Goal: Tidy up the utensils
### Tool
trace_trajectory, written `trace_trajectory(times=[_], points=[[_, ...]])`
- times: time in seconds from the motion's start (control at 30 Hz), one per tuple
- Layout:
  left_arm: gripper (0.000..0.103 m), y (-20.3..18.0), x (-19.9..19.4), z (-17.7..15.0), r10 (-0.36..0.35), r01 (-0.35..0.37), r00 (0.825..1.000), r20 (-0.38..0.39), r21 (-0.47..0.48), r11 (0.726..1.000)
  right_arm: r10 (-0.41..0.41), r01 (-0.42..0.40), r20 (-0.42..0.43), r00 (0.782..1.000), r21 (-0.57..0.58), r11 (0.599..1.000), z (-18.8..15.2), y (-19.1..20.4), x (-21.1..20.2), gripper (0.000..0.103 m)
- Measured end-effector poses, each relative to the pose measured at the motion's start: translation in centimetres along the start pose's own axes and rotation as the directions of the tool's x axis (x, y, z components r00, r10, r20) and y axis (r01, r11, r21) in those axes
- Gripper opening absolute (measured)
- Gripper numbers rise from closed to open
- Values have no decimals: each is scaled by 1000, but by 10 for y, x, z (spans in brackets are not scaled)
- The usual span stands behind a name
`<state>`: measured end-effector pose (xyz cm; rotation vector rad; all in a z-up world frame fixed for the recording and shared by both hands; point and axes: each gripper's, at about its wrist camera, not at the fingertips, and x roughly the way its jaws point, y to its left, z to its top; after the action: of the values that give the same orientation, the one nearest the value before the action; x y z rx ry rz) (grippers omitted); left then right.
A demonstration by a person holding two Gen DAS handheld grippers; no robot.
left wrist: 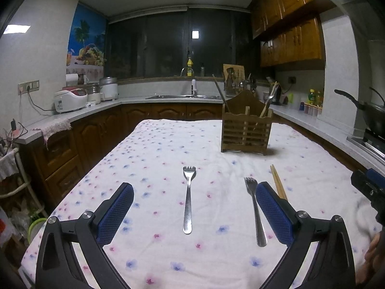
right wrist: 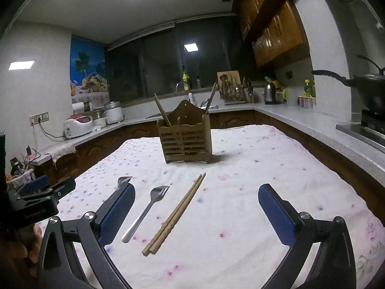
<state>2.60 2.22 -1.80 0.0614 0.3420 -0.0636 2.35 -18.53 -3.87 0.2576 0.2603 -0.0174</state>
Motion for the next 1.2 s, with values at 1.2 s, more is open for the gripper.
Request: trace_trajectory(times=[1.2], points=[[102, 2, 1, -7, 27, -28, 999, 39, 3, 1000, -16, 16, 6, 1000, 11, 1000, 2, -6, -4, 103]])
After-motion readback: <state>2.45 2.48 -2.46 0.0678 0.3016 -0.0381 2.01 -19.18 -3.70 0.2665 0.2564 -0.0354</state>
